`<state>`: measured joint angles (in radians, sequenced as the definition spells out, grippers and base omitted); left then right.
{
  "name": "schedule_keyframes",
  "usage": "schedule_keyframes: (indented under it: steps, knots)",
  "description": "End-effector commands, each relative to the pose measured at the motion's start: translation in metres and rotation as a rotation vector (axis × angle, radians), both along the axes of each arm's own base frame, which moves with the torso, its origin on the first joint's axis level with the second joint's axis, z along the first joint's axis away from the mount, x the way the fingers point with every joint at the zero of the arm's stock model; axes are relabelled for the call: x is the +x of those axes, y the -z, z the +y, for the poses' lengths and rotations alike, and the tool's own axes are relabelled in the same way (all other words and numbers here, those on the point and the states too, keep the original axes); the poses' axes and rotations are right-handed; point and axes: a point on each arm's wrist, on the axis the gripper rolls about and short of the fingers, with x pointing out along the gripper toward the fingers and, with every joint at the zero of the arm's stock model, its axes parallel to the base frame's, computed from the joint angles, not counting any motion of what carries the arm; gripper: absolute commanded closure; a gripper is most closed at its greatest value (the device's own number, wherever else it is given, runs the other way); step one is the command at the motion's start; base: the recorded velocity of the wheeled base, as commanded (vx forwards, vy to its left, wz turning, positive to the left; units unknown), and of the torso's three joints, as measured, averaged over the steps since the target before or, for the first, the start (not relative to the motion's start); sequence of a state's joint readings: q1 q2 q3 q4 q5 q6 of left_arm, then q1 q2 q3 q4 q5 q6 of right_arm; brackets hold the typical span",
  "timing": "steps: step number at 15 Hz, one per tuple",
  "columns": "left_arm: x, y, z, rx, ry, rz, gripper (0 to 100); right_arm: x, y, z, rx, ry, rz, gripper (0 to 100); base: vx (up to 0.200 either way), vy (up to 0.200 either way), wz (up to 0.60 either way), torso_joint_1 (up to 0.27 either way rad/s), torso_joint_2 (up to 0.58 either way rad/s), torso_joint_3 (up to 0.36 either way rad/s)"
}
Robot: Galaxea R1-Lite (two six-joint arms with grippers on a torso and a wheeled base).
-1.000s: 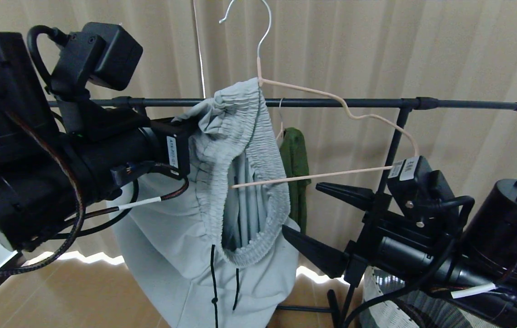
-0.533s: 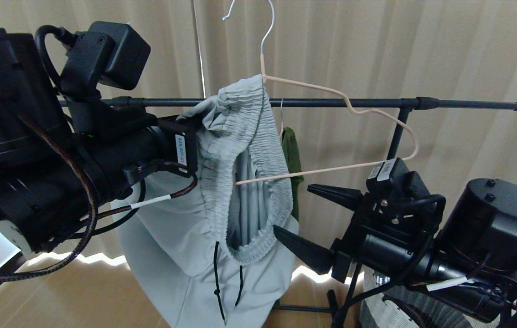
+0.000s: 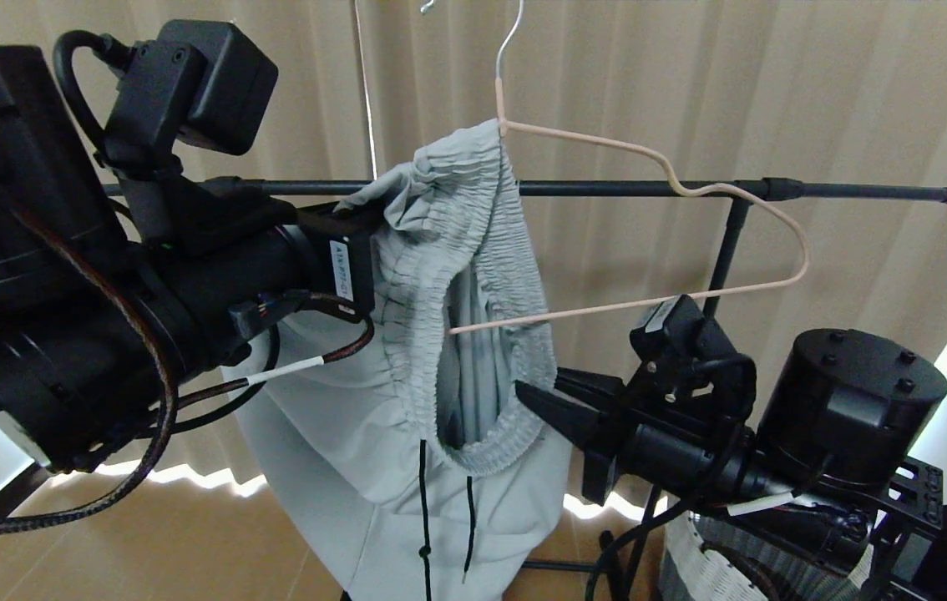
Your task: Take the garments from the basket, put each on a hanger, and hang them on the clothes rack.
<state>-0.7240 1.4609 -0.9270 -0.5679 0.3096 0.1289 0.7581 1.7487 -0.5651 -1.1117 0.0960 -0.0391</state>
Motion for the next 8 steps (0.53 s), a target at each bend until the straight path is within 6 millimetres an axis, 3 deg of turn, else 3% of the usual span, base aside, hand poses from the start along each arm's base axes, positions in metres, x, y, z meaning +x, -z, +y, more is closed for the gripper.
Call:
schedule_keyframes:
  steps: [1, 8]
  knots:
    - [0.0, -0.001, 0.001, 0.002, -0.005, -0.004, 100, 0.001, 0.0, -0.002, -0.002, 0.016, 0.0, 100, 0.0, 0.0, 0.0, 0.0, 0.0, 0.0]
    - [0.009, 0.005, 0.03, 0.096, -0.118, -0.046, 100, 0.035, -0.015, -0.064, 0.025, 0.269, -0.047, 100, 0.0, 0.0, 0.0, 0.0, 0.0, 0.0]
